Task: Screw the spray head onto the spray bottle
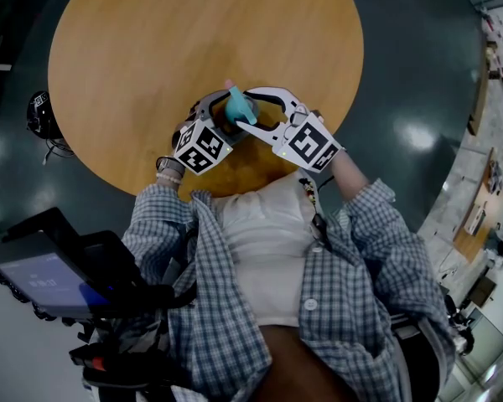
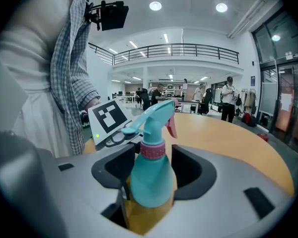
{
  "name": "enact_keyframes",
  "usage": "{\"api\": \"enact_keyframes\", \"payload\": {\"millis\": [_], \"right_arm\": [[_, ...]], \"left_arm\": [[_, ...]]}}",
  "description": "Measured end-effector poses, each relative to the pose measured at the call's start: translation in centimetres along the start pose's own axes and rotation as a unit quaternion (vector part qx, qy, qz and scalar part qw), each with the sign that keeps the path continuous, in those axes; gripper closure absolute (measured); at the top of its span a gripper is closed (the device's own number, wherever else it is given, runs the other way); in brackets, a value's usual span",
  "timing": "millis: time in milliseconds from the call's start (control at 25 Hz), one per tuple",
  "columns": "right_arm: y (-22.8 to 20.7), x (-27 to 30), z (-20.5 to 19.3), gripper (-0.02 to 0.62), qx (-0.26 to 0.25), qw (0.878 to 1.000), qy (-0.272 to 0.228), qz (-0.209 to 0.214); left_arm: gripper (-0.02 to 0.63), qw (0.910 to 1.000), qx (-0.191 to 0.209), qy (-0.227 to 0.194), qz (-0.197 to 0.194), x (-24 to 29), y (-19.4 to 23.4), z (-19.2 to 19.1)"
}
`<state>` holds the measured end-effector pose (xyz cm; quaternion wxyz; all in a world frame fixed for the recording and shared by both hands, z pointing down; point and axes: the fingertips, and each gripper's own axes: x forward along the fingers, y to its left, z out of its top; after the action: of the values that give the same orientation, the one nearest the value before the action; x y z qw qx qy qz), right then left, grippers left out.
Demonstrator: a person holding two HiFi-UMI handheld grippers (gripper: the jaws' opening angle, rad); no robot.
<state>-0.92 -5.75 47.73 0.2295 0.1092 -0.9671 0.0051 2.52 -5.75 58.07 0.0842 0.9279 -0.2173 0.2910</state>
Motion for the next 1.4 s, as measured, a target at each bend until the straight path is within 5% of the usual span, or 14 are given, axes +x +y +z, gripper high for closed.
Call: {"api": "enact_keyframes", "payload": {"millis": [280, 600, 640, 920, 1400], "right_arm": [[0.4, -0.1, -2.5, 0.367, 0.021, 0.999, 0.030, 0.003], [0.7, -5.2, -5.7, 0.368, 0.080, 0.995, 0.035, -0.041], [0.8, -5.8, -5.9, 0.375, 0.089, 0.994, 0.032, -0.054], [2.1, -7.4, -8.4, 0.594, 0.140, 0.980, 0.019, -0.141], [3.5, -7.5, -9.8, 0.600, 0.165, 0.973, 0.027, -0.158]], "left_arm": [[0.199, 0.9999, -0.003, 0.013, 0.000, -1.2, -0.4, -2.0], [0.202, 0.9981, -0.028, 0.017, 0.051, -3.8, -1.8, -2.9], [0.216, 0.9976, -0.034, 0.013, 0.058, -4.2, -2.1, -2.8], [0.598, 0.9939, -0.050, -0.021, 0.096, -5.6, -3.2, -2.9], [0.600, 0.9923, -0.085, -0.035, 0.083, -5.8, -4.2, -2.7]]}}
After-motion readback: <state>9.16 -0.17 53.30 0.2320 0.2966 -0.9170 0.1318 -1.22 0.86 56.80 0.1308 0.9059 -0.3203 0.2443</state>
